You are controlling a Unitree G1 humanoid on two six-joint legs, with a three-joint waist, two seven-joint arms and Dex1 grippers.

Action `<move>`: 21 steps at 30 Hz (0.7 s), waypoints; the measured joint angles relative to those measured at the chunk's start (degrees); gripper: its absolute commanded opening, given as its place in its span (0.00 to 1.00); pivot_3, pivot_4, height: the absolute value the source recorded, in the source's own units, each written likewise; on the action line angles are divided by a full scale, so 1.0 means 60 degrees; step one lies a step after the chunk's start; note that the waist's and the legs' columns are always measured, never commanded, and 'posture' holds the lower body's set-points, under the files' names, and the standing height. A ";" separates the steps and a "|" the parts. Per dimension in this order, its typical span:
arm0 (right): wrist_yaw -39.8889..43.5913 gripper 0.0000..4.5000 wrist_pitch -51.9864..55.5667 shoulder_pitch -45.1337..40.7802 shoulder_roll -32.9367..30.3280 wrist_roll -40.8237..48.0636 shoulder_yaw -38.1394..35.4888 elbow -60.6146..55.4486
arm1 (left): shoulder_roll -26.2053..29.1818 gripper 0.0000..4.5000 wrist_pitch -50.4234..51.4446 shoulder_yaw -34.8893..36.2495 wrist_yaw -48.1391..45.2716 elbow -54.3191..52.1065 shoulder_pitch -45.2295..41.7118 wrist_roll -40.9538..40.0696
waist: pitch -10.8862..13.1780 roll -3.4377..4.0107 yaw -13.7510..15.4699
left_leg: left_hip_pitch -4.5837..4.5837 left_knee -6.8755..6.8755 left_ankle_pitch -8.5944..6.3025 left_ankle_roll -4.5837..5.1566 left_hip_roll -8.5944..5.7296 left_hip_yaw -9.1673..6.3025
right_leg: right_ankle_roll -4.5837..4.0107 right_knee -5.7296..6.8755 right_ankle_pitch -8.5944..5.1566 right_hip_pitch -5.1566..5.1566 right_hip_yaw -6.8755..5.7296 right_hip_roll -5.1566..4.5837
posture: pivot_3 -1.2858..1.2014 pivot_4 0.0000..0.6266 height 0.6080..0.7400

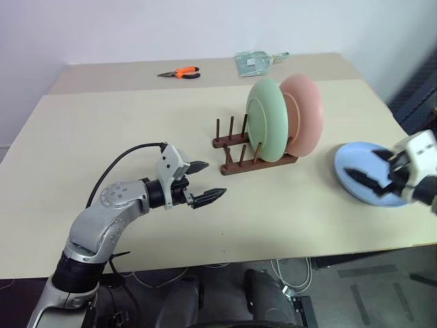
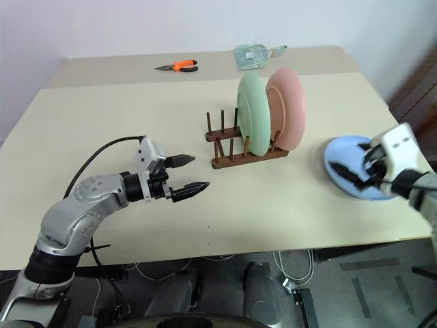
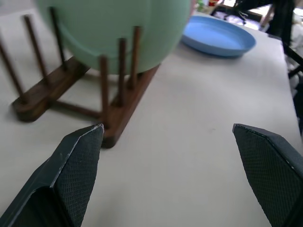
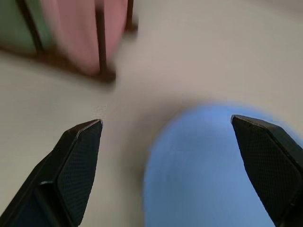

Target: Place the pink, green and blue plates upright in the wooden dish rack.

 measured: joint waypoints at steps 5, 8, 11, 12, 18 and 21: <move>-0.0837 0.80 -0.0723 -0.0320 0.0524 -0.1574 0.1407 0.1234 | -0.0041 1.00 -0.0016 -0.0063 -0.0092 0.0072 -0.0067 0.0121 | 0.0003 -0.0004 0.0025 | 0.0005 0.0012 0.0002 0.0002 -0.0011 -0.0009 | -0.0001 -0.0002 0.0006 -0.0018 0.0004 -0.0007 | 0.52 0.24 1.00; -0.0955 0.48 -0.1148 -0.0681 0.0614 -0.1968 0.1689 0.1737 | -0.0041 1.00 -0.0017 -0.0065 -0.0144 0.0062 -0.0057 0.0173 | 0.0002 -0.0010 0.0043 | 0.0006 0.0015 0.0002 0.0002 -0.0014 -0.0014 | 0.0000 -0.0002 0.0007 -0.0014 0.0005 -0.0010 | 0.52 0.24 1.00; -0.1095 0.12 -0.1286 -0.1038 0.0700 -0.2283 0.1759 0.2321 | -0.0035 1.00 -0.0017 -0.0048 -0.0145 0.0030 0.0054 0.0186 | 0.0002 -0.0012 0.0066 | 0.0006 0.0017 0.0002 0.0002 -0.0014 -0.0022 | 0.0000 -0.0001 0.0007 -0.0010 0.0003 -0.0009 | 0.52 0.24 1.00; -0.1149 0.01 -0.1305 -0.1114 0.0703 -0.2346 0.1756 0.2435 | -0.0034 1.00 -0.0017 -0.0045 -0.0141 0.0013 0.0103 0.0192 | 0.0002 -0.0012 0.0066 | 0.0005 0.0016 0.0002 0.0002 -0.0015 -0.0023 | 0.0000 -0.0001 0.0006 -0.0011 0.0002 -0.0009 | 0.52 0.24 1.00; -0.1539 0.01 -0.1565 -0.2188 0.0735 -0.2475 0.1541 0.2312 | -0.0041 1.00 -0.0027 -0.0017 -0.0044 -0.0060 0.0259 0.0280 | 0.0014 0.0005 -0.0008 | 0.0009 0.0013 0.0002 0.0002 -0.0012 -0.0018 | 0.0001 0.0004 0.0006 -0.0015 0.0004 -0.0004 | 0.52 0.24 1.00; -0.1904 0.01 -0.1867 -0.4139 0.1255 -0.1814 0.0855 0.1633 | -0.0051 1.00 -0.0139 0.0008 -0.0042 -0.0053 0.0303 0.0338 | 0.0030 0.0035 -0.0058 | 0.0010 0.0005 0.0002 0.0002 -0.0010 -0.0014 | 0.0001 0.0007 0.0008 -0.0022 0.0008 -0.0002 | 0.52 0.24 1.00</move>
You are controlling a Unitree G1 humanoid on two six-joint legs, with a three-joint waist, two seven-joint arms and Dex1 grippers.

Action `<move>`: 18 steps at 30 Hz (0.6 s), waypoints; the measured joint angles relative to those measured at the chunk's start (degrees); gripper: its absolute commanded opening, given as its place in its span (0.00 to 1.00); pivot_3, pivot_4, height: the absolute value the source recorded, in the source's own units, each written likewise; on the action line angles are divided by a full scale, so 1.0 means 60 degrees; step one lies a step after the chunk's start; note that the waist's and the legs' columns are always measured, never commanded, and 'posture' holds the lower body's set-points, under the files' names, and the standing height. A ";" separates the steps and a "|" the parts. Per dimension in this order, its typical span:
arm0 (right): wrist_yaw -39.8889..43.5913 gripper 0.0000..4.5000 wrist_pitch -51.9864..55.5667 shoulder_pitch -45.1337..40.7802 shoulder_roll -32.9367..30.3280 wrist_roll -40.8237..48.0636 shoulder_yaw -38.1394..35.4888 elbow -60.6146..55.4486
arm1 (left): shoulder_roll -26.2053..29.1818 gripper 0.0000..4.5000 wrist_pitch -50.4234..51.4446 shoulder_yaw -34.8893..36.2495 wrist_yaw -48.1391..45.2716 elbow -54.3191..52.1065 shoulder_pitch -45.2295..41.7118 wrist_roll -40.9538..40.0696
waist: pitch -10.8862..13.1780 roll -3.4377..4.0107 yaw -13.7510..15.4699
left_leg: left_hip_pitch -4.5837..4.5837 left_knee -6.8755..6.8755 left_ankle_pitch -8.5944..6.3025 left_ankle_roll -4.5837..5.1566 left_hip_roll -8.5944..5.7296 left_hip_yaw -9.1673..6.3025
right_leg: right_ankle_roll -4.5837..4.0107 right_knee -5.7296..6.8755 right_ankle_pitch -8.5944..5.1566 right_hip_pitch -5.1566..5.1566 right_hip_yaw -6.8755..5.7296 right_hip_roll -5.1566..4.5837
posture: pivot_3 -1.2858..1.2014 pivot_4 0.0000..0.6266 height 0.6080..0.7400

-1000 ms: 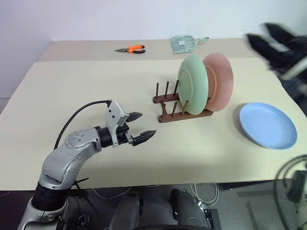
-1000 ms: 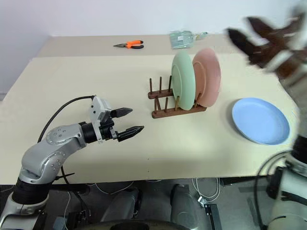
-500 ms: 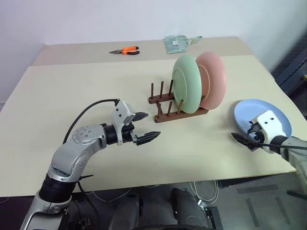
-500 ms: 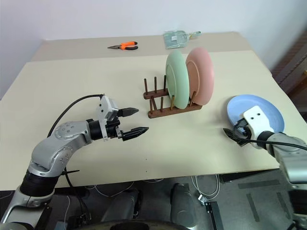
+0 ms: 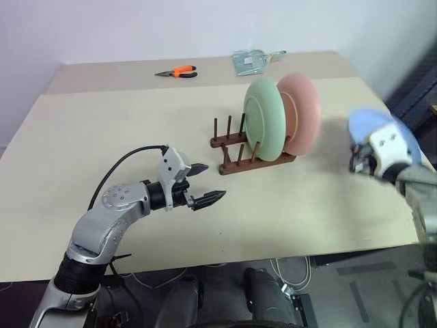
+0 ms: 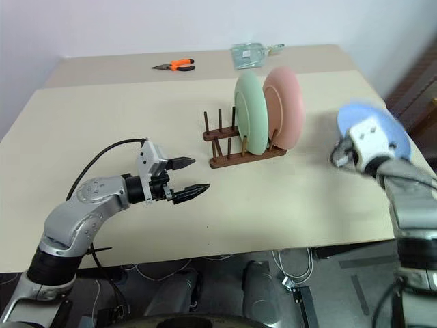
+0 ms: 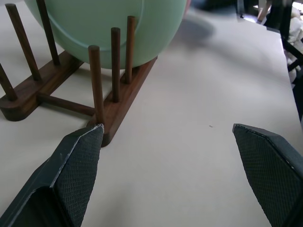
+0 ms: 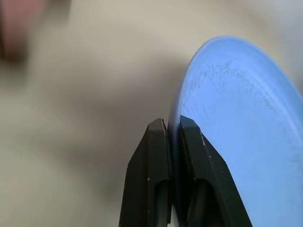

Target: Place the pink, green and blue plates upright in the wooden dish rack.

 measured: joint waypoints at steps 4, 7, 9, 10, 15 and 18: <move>-0.0004 0.01 0.0047 -0.2570 0.0448 0.1380 -0.0477 -0.1379 | -0.0006 1.00 -0.0088 0.0007 -0.0007 0.0027 0.0004 0.0070 | -0.0012 -0.0026 0.0101 | -0.0012 -0.0008 0.0000 -0.0001 0.0004 -0.0065 | 0.0021 -0.0004 0.0017 0.0008 -0.0048 0.0011 | 0.52 0.24 1.00; 0.0226 0.01 0.1137 -0.3744 0.1069 0.3239 -0.0483 -0.2286 | -0.0013 1.00 -0.0175 0.0012 -0.0006 0.0135 0.0004 0.0128 | -0.0028 -0.0068 0.0196 | -0.0022 -0.0003 0.0000 -0.0001 0.0001 -0.0089 | -0.0017 -0.0017 0.0024 0.0015 -0.0052 0.0003 | 0.52 0.24 1.00; 0.0244 0.01 0.2301 -0.4113 0.1868 0.5039 -0.0353 -0.2796 | -0.0020 1.00 -0.0239 0.0027 -0.0002 0.0228 0.0012 0.0159 | -0.0028 -0.0067 0.0213 | -0.0017 0.0000 0.0000 0.0000 0.0002 -0.0100 | -0.0035 -0.0014 0.0017 0.0013 -0.0034 -0.0004 | 0.52 0.24 1.00; 0.0084 0.01 0.2806 -0.4254 0.2463 0.5933 -0.0205 -0.3032 | -0.0035 1.00 -0.0255 0.0027 0.0003 0.0272 0.0009 0.0178 | -0.0026 -0.0064 0.0197 | -0.0015 -0.0002 0.0000 0.0000 0.0004 -0.0101 | -0.0037 -0.0006 0.0018 0.0007 -0.0031 -0.0003 | 0.52 0.24 1.00; -0.1553 0.01 0.4501 -0.4268 0.4533 0.8657 0.0518 -0.3231 | -0.0055 1.00 -0.0306 0.0064 0.0071 0.0331 0.0020 0.0270 | -0.0024 -0.0058 0.0228 | -0.0022 -0.0006 0.0002 -0.0003 -0.0003 -0.0115 | -0.0043 0.0009 0.0023 -0.0015 -0.0039 0.0010 | 0.52 0.24 1.00; -0.2405 0.01 0.5021 -0.3844 0.4961 0.9505 0.0655 -0.3163 | -0.0016 1.00 -0.0305 0.0269 0.0123 0.0327 0.0137 0.0263 | -0.0023 -0.0057 0.0285 | -0.0027 -0.0005 0.0002 -0.0003 -0.0009 -0.0108 | -0.0043 0.0003 0.0024 -0.0016 -0.0036 0.0006 | 0.52 0.24 1.00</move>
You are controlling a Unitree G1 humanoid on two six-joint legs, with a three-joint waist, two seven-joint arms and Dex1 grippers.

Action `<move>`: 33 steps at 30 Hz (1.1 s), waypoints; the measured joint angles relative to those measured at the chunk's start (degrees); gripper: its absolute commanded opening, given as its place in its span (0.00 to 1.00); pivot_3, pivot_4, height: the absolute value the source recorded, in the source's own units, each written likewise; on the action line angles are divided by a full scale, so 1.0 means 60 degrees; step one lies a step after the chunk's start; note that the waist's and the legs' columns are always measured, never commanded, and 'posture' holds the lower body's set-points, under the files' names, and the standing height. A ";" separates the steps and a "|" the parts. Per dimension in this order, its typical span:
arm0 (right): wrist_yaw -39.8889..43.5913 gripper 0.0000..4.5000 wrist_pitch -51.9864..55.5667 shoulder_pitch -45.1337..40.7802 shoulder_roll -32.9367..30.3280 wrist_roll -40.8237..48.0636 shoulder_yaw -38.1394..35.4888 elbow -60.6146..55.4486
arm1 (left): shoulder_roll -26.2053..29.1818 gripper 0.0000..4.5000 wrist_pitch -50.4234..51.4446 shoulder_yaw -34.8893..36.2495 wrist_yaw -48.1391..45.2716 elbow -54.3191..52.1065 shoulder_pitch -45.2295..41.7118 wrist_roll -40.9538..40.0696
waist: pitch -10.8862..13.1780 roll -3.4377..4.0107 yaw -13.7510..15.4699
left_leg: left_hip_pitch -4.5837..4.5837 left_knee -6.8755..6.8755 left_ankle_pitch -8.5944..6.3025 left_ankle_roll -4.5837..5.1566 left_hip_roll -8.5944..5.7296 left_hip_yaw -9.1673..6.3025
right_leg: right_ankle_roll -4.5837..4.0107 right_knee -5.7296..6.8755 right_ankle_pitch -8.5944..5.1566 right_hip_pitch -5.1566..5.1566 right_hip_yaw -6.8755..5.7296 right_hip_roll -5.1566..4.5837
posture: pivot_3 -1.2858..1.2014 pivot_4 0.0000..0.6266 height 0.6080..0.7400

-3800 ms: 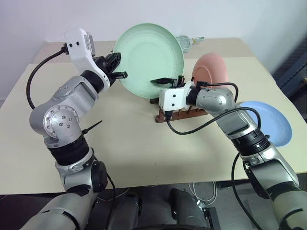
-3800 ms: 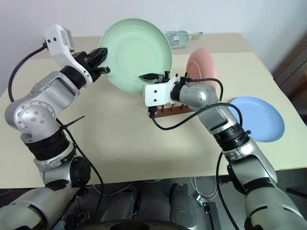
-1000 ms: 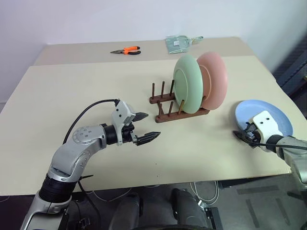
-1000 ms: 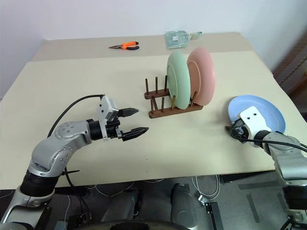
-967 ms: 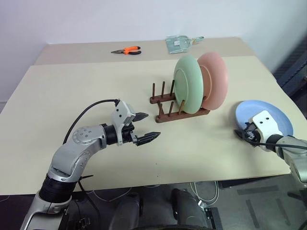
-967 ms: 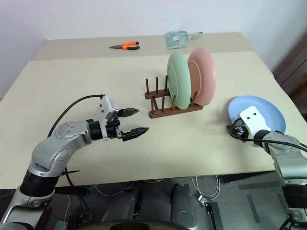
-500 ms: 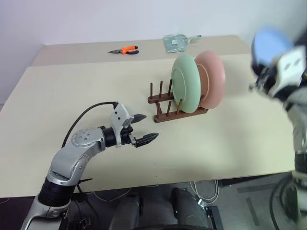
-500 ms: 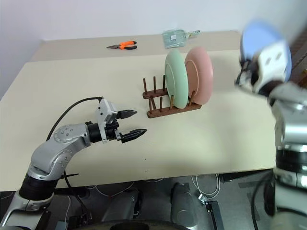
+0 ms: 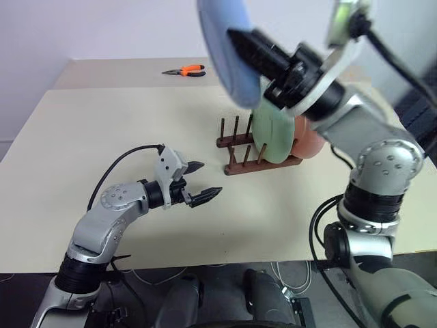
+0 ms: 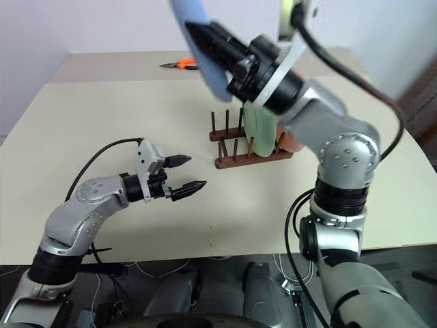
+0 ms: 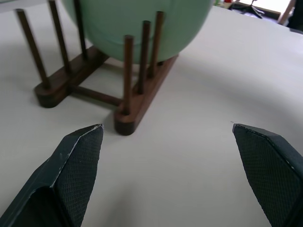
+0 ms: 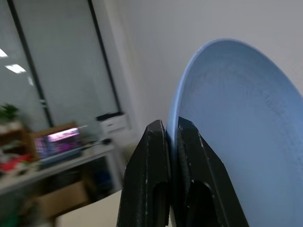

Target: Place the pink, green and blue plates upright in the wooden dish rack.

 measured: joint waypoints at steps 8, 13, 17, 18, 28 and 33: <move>-0.2956 0.01 0.0274 0.0300 0.0843 0.1763 -0.0428 0.1175 | 0.0018 1.00 0.0057 0.0219 0.0127 -0.0297 0.0313 -0.0049 | 0.0002 0.0006 -0.0069 | 0.0007 -0.0006 0.0001 -0.0001 0.0004 0.0010 | -0.0005 0.0009 0.0005 -0.0010 -0.0001 0.0008 | 0.52 0.24 1.00; -0.4155 0.01 0.0166 0.0575 0.1079 0.2510 -0.0466 0.1121 | -0.0011 1.00 0.0072 0.0277 0.0156 -0.0321 0.0291 -0.0156 | -0.0002 0.0008 -0.0168 | 0.0011 -0.0010 0.0002 0.0000 0.0004 0.0023 | -0.0003 0.0010 0.0005 -0.0005 -0.0002 0.0009 | 0.52 0.24 1.00; -0.4623 0.16 -0.0104 0.0598 0.1113 0.2561 -0.0435 0.1074 | -0.0027 1.00 0.0071 0.0280 0.0149 -0.0320 0.0142 -0.0202 | -0.0015 0.0021 -0.0229 | 0.0023 -0.0008 0.0002 0.0000 0.0005 0.0028 | -0.0004 0.0011 0.0004 0.0005 -0.0005 0.0014 | 0.52 0.24 1.00; -0.4702 0.25 -0.0183 0.0675 0.1095 0.2494 -0.0431 0.1099 | -0.0037 1.00 0.0071 0.0280 0.0146 -0.0310 0.0136 -0.0203 | -0.0016 0.0022 -0.0231 | 0.0021 -0.0008 0.0001 0.0000 0.0005 0.0029 | -0.0004 0.0011 0.0003 0.0005 -0.0005 0.0016 | 0.52 0.24 1.00; -0.4664 0.99 -0.0328 0.0967 0.0902 0.1968 -0.0467 0.1542 | -0.0061 1.00 0.0072 0.0278 0.0144 -0.0269 0.0053 -0.0204 | -0.0012 0.0029 -0.0245 | 0.0011 -0.0011 0.0002 0.0001 0.0006 0.0035 | -0.0002 0.0011 0.0004 -0.0007 -0.0004 0.0018 | 0.52 0.24 1.00; -0.4589 0.99 -0.0392 0.0978 0.0798 0.1793 -0.0478 0.1545 | -0.0061 1.00 0.0079 0.0279 0.0153 -0.0270 0.0068 -0.0206 | -0.0012 0.0029 -0.0240 | 0.0011 -0.0011 0.0002 0.0001 0.0007 0.0034 | -0.0003 0.0010 0.0003 -0.0006 -0.0004 0.0018 | 0.52 0.24 1.00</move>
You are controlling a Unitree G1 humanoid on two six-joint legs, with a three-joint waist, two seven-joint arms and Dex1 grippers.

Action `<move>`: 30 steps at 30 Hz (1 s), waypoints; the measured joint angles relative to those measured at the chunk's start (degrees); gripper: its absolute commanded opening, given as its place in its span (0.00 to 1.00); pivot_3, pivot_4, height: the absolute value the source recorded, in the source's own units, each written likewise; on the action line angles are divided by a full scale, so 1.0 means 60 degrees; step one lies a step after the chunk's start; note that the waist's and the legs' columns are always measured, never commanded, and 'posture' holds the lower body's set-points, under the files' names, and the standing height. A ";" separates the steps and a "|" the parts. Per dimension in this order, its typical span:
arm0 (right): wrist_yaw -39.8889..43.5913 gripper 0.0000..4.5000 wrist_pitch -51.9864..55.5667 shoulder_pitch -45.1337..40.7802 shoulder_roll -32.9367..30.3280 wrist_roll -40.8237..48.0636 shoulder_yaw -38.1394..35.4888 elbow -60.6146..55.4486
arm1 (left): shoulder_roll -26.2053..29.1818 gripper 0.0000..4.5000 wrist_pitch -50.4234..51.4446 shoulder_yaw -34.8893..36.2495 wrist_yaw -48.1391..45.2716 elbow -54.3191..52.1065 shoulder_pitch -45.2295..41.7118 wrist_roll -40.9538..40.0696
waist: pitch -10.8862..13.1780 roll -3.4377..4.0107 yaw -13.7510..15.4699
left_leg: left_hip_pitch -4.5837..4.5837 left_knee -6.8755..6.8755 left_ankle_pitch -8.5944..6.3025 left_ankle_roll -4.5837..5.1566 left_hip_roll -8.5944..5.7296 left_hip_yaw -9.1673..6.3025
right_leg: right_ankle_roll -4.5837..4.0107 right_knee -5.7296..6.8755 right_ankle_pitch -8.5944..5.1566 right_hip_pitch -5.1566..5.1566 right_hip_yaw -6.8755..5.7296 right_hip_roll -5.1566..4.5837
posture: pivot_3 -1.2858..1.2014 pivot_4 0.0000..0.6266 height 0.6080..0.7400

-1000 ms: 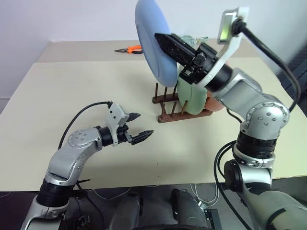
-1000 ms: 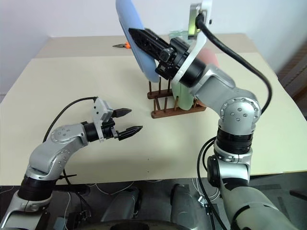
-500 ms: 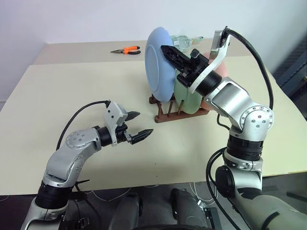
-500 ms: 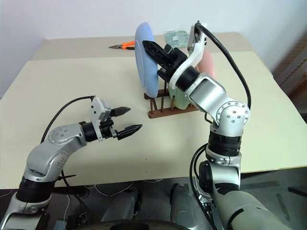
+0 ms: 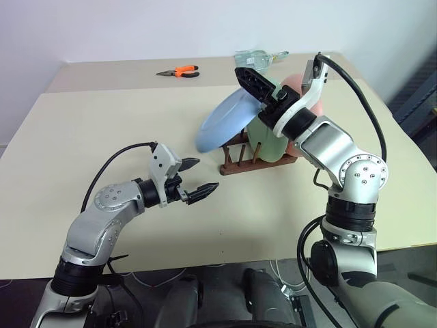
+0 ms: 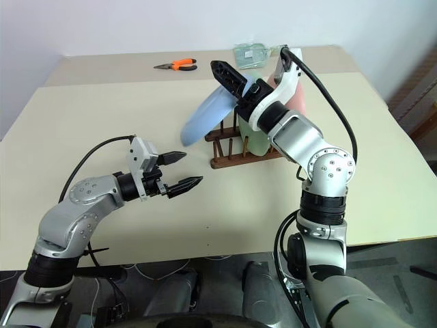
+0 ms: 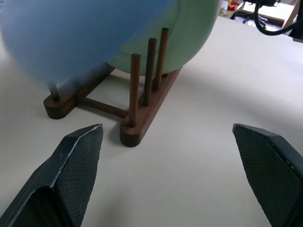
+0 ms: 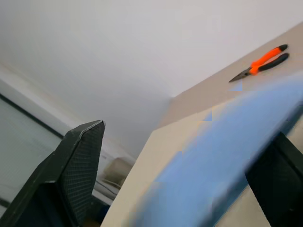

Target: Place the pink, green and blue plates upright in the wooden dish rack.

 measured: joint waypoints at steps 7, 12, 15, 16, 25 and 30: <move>0.0310 0.99 0.0058 0.0005 -0.0503 -0.0210 -0.0003 -0.0002 | -0.0038 1.00 0.0000 0.0000 0.0008 0.0001 -0.0001 -0.0001 | 0.0000 0.0000 0.0008 | -0.0002 0.0000 0.0000 0.0000 0.0000 0.0001 | 0.0000 -0.0003 0.0000 0.0001 0.0000 0.0000 | 0.52 0.24 1.00; 0.1173 0.88 0.0332 0.0006 -0.1178 -0.0892 0.0524 -0.0522 | -0.0104 1.00 0.0004 0.0033 0.0007 0.0011 0.0000 -0.0042 | 0.0003 0.0003 0.0005 | -0.0004 -0.0002 0.0000 0.0001 0.0002 0.0002 | 0.0002 -0.0006 -0.0002 -0.0001 -0.0001 0.0000 | 0.52 0.24 1.00; 0.1892 0.88 0.0377 0.0006 -0.1377 -0.1273 0.0917 -0.1073 | -0.0135 1.00 0.0010 0.0080 0.0011 0.0043 0.0000 -0.0145 | 0.0002 0.0002 0.0006 | -0.0004 -0.0002 0.0000 0.0001 0.0003 0.0002 | 0.0024 -0.0007 -0.0015 0.0000 -0.0001 0.0000 | 0.52 0.24 1.00; 0.2132 0.88 0.0377 0.0009 -0.1470 -0.1406 0.1040 -0.1216 | -0.0134 1.00 0.0013 0.0150 0.0011 0.0048 0.0002 -0.0182 | 0.0002 0.0002 0.0006 | -0.0004 -0.0002 0.0000 0.0001 0.0003 0.0001 | 0.0034 -0.0008 -0.0022 0.0000 -0.0001 0.0000 | 0.52 0.24 1.00; 0.4127 0.88 0.0701 0.0789 -0.2580 -0.1722 0.1434 -0.2697 | -0.0071 1.00 0.0116 0.1526 0.0365 0.0627 0.0014 -0.0696 | 0.0000 -0.0005 0.0039 | -0.0006 -0.0001 -0.0001 0.0000 0.0004 -0.0005 | 0.0038 -0.0016 -0.0025 0.0007 -0.0005 -0.0006 | 0.52 0.24 1.00; 0.4077 0.88 0.1457 0.2180 -0.3002 -0.1022 0.1500 -0.3162 | 0.0167 1.00 0.0028 0.1903 0.0411 0.1124 0.0063 -0.0659 | 0.0002 -0.0008 0.0047 | -0.0011 -0.0002 -0.0001 -0.0001 0.0005 -0.0008 | 0.0037 -0.0019 -0.0026 0.0002 -0.0003 -0.0012 | 0.52 0.24 1.00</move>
